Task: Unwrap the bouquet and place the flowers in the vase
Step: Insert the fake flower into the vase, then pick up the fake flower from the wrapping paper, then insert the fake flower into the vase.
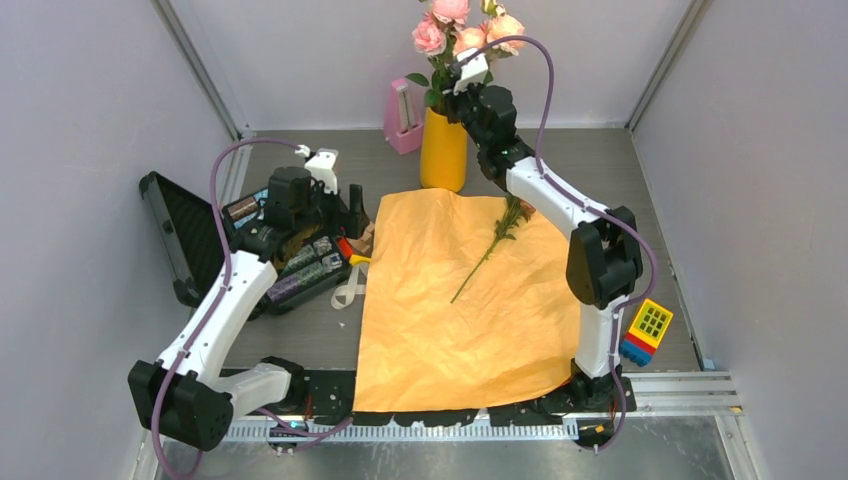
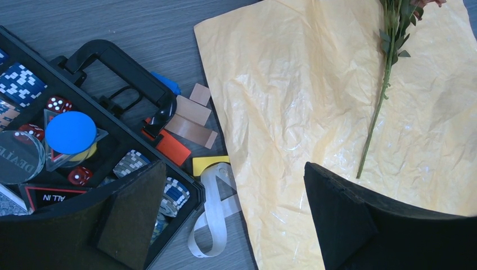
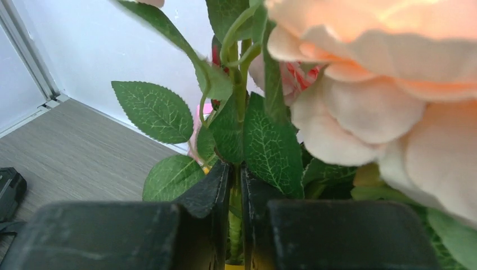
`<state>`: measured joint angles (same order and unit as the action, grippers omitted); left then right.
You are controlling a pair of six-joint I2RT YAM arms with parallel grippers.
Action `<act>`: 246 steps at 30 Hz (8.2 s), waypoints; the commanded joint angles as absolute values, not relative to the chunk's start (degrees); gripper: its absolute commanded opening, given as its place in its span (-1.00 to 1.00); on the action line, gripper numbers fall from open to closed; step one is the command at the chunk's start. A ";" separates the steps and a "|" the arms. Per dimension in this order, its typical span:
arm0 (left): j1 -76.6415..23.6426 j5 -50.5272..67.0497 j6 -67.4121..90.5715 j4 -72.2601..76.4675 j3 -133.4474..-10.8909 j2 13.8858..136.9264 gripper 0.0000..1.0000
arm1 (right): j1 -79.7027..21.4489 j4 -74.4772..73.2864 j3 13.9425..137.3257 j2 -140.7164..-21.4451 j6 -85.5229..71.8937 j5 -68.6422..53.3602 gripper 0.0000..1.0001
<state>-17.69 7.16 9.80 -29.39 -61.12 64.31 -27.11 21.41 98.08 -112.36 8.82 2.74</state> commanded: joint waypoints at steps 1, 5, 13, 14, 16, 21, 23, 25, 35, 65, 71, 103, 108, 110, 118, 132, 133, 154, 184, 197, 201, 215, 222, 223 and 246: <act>-18.15 8.00 9.32 -26.98 -61.23 64.42 0.91 | -26.72 23.55 97.39 -107.61 8.31 3.58 -0.64; -18.32 8.22 9.36 -26.98 -61.31 64.39 0.91 | -26.72 23.60 96.84 -106.80 8.11 3.31 -0.54; -18.54 8.35 9.40 -26.98 -61.26 64.26 0.91 | -26.72 23.64 95.71 -105.32 7.20 2.55 -0.39; -18.63 8.41 9.40 -26.98 -61.26 64.20 0.91 | -26.72 23.60 95.58 -105.22 7.07 2.46 -0.35; -18.70 8.35 9.40 -26.98 -61.33 64.23 0.91 | -26.72 23.56 95.23 -104.82 6.85 2.24 -0.21; -18.81 8.27 9.40 -27.00 -61.28 63.99 0.91 | -26.72 24.16 93.83 -103.48 6.24 2.15 0.06; -18.81 8.26 9.40 -26.98 -61.29 63.89 0.90 | -26.72 24.09 93.40 -103.00 5.98 1.92 0.14; -18.81 8.26 9.40 -26.98 -61.32 63.77 0.90 | -26.71 23.93 93.00 -102.56 5.71 1.60 0.18; -18.90 8.22 9.36 -26.98 -61.26 63.72 0.91 | -26.74 21.47 91.70 -100.62 4.77 0.88 0.34; -18.98 6.75 9.23 -26.81 -61.08 62.76 0.90 | -26.80 -7.85 86.09 -83.03 2.25 -6.82 0.55; -18.98 5.90 9.05 -26.70 -60.78 62.21 0.91 | -26.76 -16.11 80.40 -75.54 -4.29 -2.60 0.54; -18.98 5.00 8.83 -26.37 -60.41 61.89 0.91 | -12.83 -24.54 68.43 -90.15 -41.57 10.58 0.18; -18.98 5.15 8.79 -26.37 -60.50 61.83 0.91 | -12.88 -22.40 68.31 -96.18 -44.29 9.89 0.15; -18.98 5.10 8.75 -26.37 -60.50 61.86 0.91 | -13.15 -21.53 68.18 -97.76 -45.19 9.78 0.15; -18.98 5.47 8.79 -26.43 -60.60 61.94 0.90 | -14.09 -21.06 70.40 -103.58 -45.78 10.67 0.14; -18.98 5.71 8.79 -26.46 -60.67 61.63 0.91 | -15.24 -20.01 73.65 -108.39 -45.91 11.62 0.02; -18.98 5.76 8.79 -26.46 -60.68 61.58 0.91 | -15.27 -20.19 73.83 -108.56 -45.89 11.70 0.02; -18.98 5.70 8.79 -26.50 -60.66 61.13 0.91 | -15.94 -20.82 77.56 -111.80 -45.30 13.57 -0.49; -18.98 5.28 8.42 -26.59 -60.57 61.16 0.92 | -19.86 -8.71 68.64 -65.77 -22.10 21.13 -0.99; -18.98 5.27 8.53 -26.37 -60.42 61.32 0.92 | -30.51 15.76 70.12 -62.09 -1.25 11.85 -0.99; -18.98 5.11 8.45 -26.45 -60.39 61.45 0.92 | -31.50 20.97 73.35 -67.40 2.05 8.81 -1.00; -18.98 4.68 8.44 -26.54 -60.38 61.83 0.92 | -31.66 33.21 92.33 -88.76 10.21 5.46 -1.00; -18.98 4.66 8.44 -26.54 -60.38 61.78 0.92 | -31.64 31.33 104.27 -97.19 13.00 4.44 -1.00; -18.98 4.66 8.44 -26.54 -60.33 61.73 0.92 | -31.64 30.57 106.22 -97.77 13.42 4.28 -1.00; -18.98 4.83 8.44 -26.46 -60.37 61.44 0.92 | -31.38 28.32 113.82 -104.61 17.11 6.21 -1.00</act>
